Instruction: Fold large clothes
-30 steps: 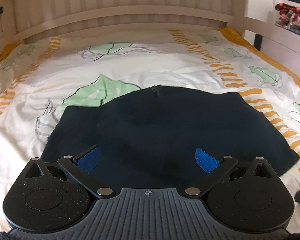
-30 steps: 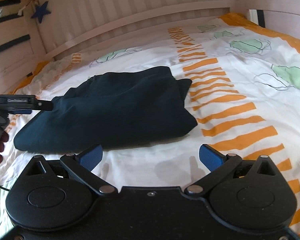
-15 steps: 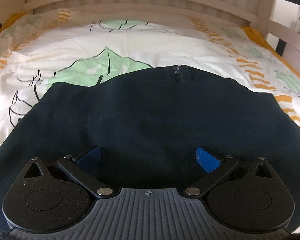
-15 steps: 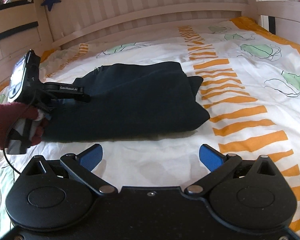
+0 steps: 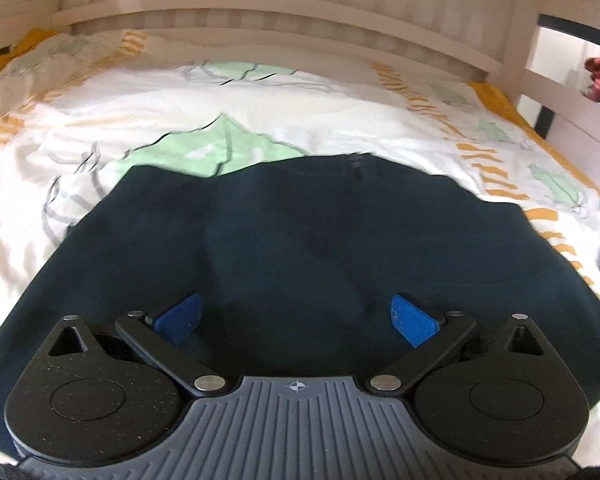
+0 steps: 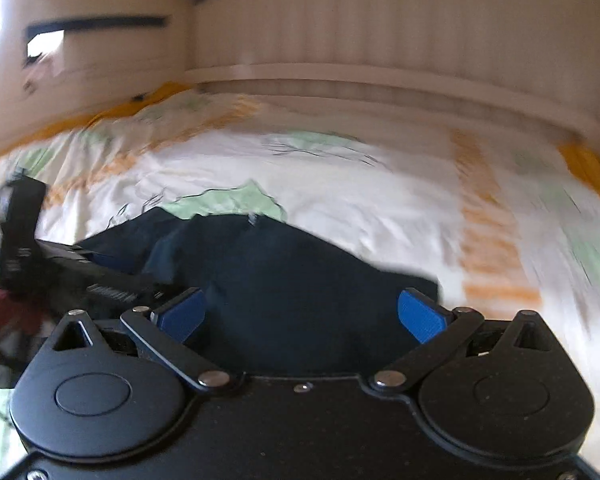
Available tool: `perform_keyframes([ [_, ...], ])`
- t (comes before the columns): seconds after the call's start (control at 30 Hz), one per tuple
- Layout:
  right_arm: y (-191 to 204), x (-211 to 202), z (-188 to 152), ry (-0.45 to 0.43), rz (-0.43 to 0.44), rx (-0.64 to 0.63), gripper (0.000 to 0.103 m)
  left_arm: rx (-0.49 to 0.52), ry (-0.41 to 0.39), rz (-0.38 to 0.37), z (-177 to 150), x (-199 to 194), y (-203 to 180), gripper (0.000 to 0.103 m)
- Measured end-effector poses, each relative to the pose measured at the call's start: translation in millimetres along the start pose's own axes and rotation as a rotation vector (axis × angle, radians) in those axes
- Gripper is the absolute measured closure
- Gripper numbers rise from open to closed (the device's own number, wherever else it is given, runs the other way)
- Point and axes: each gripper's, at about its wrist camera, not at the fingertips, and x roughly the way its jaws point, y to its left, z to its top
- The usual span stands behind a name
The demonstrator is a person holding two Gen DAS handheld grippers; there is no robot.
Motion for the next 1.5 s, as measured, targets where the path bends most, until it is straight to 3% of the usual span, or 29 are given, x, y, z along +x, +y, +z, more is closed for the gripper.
perform_keyframes([
  [0.03, 1, 12, 6, 0.003, 0.022, -0.029, 0.002, -0.001, 0.014, -0.004, -1, 4, 2, 0.0],
  [0.1, 3, 39, 17, 0.014, 0.06, -0.066, 0.015, 0.026, 0.024, -0.009, -4, 9, 3, 0.0],
  [0.2, 8, 72, 27, 0.029, 0.085, -0.088, 0.025, 0.018, 0.023, -0.009, -4, 10, 5, 0.0],
  [0.33, 9, 98, 29, 0.049, 0.113, -0.11, 0.027, 0.021, 0.004, -0.001, -8, 11, 4, 0.0],
  [0.5, 11, 115, 25, 0.109, 0.148, -0.181, 0.041, 0.022, -0.017, -0.004, -11, 9, 5, 0.0],
  [0.87, 9, 137, 27, 0.161, 0.189, -0.237, 0.037, 0.023, -0.022, -0.008, -12, 9, 6, 0.0],
  [0.93, 10, 138, 27, 0.17, 0.202, -0.24, 0.047, 0.021, -0.023, -0.009, -12, 8, 6, 0.0],
  [0.97, 11, 136, 27, 0.167, 0.2, -0.243, 0.07, 0.022, -0.023, -0.009, -12, 7, 6, 0.0],
  [1.07, 17, 125, 29, 0.136, 0.183, -0.274, 0.093, 0.012, -0.018, -0.023, -5, 2, 7, 0.0],
  [1.17, 15, 123, 35, 0.089, 0.11, -0.28, 0.094, -0.014, -0.047, -0.028, 3, -3, 8, 0.0],
  [1.33, 11, 163, 22, 0.23, 0.052, -0.216, 0.089, 0.06, 0.016, 0.014, -3, 17, 4, 0.0],
  [1.37, 10, 161, 21, 0.212, 0.048, -0.194, 0.077, 0.063, 0.016, 0.014, -3, 17, 5, 0.0],
  [1.4, 8, 156, 22, 0.186, 0.032, -0.173, 0.053, 0.055, 0.021, 0.011, -2, 17, 6, 0.0],
  [1.43, 4, 151, 23, 0.171, 0.014, -0.147, 0.043, 0.049, 0.026, 0.009, -2, 17, 6, 0.0],
  [1.47, -2, 143, 25, 0.156, 0.005, -0.115, 0.023, 0.05, 0.031, 0.01, -1, 17, 6, 0.0],
  [1.5, -12, 131, 26, 0.132, 0.002, -0.071, 0.018, 0.052, 0.033, 0.012, -1, 17, 6, 0.0],
])
